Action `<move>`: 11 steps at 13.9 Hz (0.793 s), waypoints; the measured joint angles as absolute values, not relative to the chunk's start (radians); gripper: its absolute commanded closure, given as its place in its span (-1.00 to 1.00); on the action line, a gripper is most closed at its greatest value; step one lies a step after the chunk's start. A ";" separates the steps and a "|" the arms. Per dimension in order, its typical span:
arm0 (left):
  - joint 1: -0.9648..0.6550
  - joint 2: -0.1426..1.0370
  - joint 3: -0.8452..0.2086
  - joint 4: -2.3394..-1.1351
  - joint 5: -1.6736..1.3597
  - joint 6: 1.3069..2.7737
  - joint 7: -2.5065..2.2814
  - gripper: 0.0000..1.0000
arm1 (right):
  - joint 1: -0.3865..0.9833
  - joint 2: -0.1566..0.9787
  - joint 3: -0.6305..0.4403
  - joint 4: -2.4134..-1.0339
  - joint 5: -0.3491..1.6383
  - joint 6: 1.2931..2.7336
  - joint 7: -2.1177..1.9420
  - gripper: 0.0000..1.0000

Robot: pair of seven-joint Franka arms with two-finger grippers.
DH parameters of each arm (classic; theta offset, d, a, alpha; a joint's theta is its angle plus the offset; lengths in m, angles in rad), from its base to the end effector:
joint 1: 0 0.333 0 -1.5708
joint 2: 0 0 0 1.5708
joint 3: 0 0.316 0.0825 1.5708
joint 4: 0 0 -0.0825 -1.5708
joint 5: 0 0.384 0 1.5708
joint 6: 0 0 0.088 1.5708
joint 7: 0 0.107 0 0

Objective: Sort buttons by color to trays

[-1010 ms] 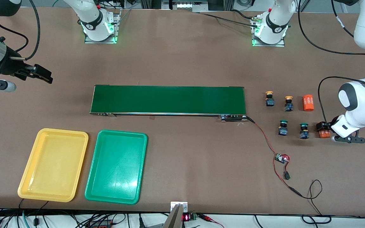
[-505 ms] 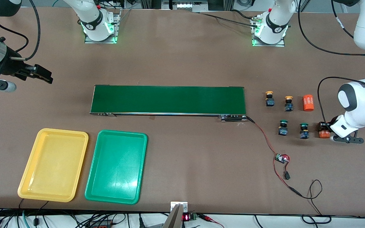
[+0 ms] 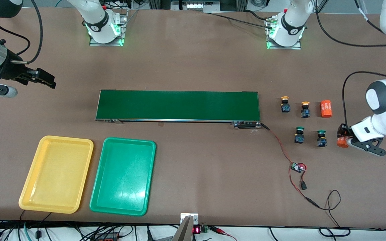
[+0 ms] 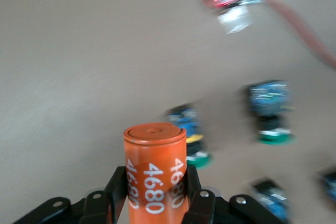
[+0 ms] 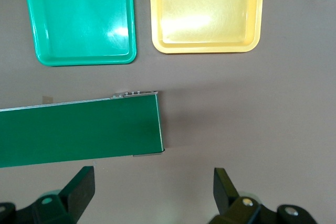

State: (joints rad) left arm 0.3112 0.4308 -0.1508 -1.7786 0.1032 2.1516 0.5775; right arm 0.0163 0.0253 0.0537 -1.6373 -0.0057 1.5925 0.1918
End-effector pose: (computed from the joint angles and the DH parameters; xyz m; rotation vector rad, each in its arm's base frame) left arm 0.6360 0.1149 0.3139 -3.0547 0.7218 0.0879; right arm 0.5594 0.0383 0.5809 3.1205 -0.1897 -0.1077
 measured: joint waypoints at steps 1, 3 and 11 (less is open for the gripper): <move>0.310 0.404 -0.194 -1.761 0.103 2.069 0.583 0.56 | 0.016 0.025 0.054 -1.637 -0.006 1.592 0.192 -1.00; 0.308 0.373 -0.289 -1.727 0.103 1.929 0.639 0.57 | 0.016 0.025 0.053 -1.637 -0.006 1.592 0.192 -1.00; 0.270 0.423 -0.629 -1.732 0.102 1.873 0.938 0.58 | 0.014 0.026 0.049 -1.637 -0.006 1.592 0.192 -1.00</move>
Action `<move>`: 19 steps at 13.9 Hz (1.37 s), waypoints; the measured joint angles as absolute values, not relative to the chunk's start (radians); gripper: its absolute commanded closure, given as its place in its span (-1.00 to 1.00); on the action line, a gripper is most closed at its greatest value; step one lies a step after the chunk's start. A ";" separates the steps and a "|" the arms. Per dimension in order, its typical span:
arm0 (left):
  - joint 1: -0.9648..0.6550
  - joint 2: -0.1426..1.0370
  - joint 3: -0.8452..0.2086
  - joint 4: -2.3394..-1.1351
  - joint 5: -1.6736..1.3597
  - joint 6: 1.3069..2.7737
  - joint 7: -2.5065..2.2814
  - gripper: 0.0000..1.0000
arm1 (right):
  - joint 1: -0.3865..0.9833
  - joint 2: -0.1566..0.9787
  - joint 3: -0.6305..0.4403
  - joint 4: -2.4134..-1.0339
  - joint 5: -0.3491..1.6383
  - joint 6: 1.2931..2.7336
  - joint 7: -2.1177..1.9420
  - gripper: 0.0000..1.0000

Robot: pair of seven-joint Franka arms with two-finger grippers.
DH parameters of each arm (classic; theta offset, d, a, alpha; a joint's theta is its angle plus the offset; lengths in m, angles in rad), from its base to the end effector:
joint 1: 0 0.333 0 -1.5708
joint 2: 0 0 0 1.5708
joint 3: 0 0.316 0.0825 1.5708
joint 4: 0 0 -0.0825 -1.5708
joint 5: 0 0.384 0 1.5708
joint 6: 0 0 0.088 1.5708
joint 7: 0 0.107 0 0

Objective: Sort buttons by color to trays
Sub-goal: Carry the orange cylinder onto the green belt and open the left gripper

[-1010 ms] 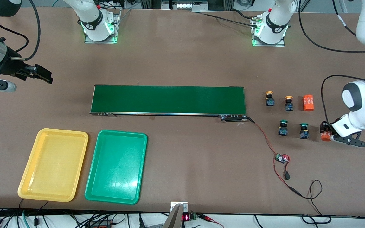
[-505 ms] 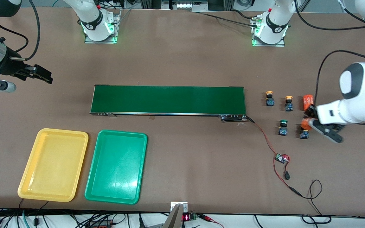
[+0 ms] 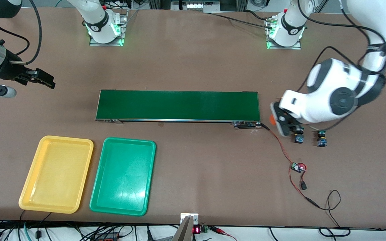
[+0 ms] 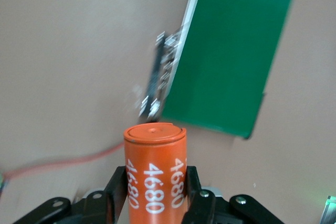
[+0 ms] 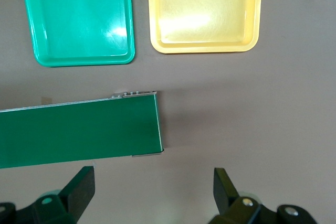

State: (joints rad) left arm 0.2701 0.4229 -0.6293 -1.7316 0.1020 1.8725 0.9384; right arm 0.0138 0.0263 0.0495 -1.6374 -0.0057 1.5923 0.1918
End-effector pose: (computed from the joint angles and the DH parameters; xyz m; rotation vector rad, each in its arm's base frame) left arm 0.5989 -0.1801 0.3611 2.3148 -1.7967 -0.2153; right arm 0.5598 0.0346 0.5803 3.1198 -0.2002 -0.1098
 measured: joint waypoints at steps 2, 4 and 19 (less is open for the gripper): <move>0.221 0.448 -0.648 -1.736 0.102 1.873 0.977 0.58 | 0.013 0.026 0.048 -1.638 -0.006 1.592 0.192 -1.00; 0.159 0.475 -0.650 -1.740 0.102 1.881 0.986 0.59 | 0.013 0.027 0.048 -1.638 -0.006 1.592 0.192 -1.00; 0.098 0.546 -0.648 -1.874 0.141 2.042 0.988 -1.00 | 0.013 0.027 0.048 -1.638 -0.006 1.592 0.192 -1.00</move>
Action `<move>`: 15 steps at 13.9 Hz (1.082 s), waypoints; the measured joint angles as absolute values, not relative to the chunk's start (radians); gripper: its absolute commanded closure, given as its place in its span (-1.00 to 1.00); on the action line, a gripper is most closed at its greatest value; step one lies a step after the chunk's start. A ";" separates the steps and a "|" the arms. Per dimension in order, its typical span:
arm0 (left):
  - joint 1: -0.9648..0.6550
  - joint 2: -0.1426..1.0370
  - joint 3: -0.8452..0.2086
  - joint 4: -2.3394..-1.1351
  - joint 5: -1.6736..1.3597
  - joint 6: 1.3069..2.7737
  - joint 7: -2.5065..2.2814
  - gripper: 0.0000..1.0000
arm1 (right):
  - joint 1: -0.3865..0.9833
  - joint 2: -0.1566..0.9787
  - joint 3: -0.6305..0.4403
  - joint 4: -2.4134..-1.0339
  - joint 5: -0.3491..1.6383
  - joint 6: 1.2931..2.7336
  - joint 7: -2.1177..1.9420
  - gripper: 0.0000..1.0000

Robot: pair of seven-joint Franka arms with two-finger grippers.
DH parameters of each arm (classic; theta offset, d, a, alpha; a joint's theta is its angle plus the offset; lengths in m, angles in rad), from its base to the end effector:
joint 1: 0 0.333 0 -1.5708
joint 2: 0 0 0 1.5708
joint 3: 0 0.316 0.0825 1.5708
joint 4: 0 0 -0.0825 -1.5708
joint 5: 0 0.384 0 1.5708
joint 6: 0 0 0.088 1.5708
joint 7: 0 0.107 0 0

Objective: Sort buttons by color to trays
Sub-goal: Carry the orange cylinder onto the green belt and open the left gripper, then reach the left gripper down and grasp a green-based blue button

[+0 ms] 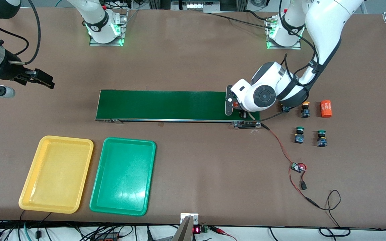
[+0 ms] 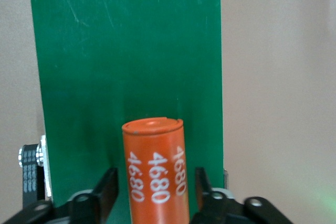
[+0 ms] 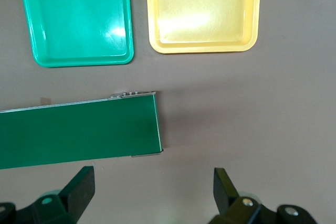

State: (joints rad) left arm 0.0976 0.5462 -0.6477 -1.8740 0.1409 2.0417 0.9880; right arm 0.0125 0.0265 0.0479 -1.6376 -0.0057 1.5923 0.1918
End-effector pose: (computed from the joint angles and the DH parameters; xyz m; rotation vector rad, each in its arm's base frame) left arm 0.5278 -0.2927 0.2531 2.0052 -2.0459 -0.2998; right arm 0.5600 0.0329 0.5800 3.1195 -0.2047 -0.1105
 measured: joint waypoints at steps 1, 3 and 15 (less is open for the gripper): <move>0.100 0.543 -0.648 -1.868 0.141 2.032 0.988 -1.00 | 0.012 0.027 0.048 -1.638 -0.006 1.592 0.192 -1.00; 0.104 0.537 -0.648 -1.827 0.142 1.951 0.965 -1.00 | 0.012 0.027 0.048 -1.638 -0.006 1.592 0.192 -1.00; 0.235 0.489 -0.627 -1.599 0.162 1.683 0.073 -1.00 | 0.000 0.027 0.047 -1.638 -0.006 1.592 0.192 -1.00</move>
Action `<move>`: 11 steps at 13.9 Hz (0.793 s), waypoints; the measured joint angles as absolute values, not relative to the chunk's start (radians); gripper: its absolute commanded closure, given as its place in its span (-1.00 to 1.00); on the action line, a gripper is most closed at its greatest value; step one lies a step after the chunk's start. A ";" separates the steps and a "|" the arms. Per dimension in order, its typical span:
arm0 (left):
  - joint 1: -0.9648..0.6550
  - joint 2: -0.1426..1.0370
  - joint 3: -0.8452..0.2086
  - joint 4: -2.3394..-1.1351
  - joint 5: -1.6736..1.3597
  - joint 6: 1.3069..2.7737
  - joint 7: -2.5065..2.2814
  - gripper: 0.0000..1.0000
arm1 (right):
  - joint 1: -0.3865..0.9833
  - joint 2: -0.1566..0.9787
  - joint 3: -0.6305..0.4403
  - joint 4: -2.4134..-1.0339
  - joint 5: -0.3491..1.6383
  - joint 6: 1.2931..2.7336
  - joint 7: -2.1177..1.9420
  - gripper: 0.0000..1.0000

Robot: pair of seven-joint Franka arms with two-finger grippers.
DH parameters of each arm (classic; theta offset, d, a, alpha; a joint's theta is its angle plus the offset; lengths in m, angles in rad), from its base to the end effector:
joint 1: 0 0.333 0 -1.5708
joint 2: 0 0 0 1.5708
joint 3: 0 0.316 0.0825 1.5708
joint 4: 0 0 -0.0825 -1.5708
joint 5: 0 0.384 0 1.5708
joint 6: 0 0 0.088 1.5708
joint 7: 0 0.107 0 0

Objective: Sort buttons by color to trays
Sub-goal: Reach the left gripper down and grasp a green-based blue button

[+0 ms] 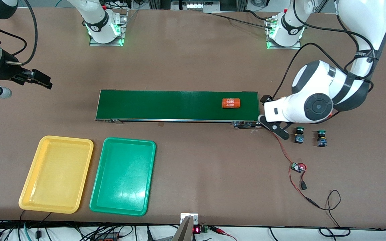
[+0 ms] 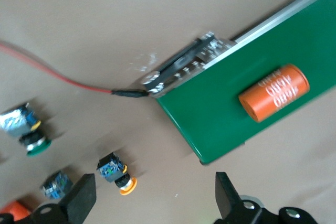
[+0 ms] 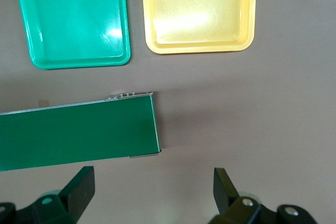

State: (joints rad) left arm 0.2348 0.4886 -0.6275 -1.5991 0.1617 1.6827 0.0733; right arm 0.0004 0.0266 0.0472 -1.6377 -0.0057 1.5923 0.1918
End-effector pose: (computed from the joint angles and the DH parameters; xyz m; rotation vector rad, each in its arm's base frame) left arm 0.6073 -0.1831 0.3696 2.9299 -0.7437 -0.4968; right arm 0.5604 0.0258 0.5799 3.1186 -0.2247 -0.1109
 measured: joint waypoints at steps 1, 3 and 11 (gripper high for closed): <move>0.236 0.489 -0.624 -1.595 0.183 1.683 0.005 -1.00 | 0.000 0.027 0.047 -1.638 -0.006 1.592 0.192 -1.00; 0.236 0.491 -0.615 -1.573 0.284 1.683 -0.090 -1.00 | 0.000 0.027 0.047 -1.638 -0.006 1.592 0.192 -1.00; 0.352 0.602 -0.540 -1.524 0.394 1.776 -0.106 -1.00 | 0.000 0.027 0.047 -1.638 -0.006 1.593 0.192 -1.00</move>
State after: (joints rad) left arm 0.3516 0.6019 -0.5399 -1.5244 0.3943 1.7758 -0.1059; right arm 0.0004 0.0266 0.0472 -1.6377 -0.0056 1.5926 0.1918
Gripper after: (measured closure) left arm 0.000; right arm 0.000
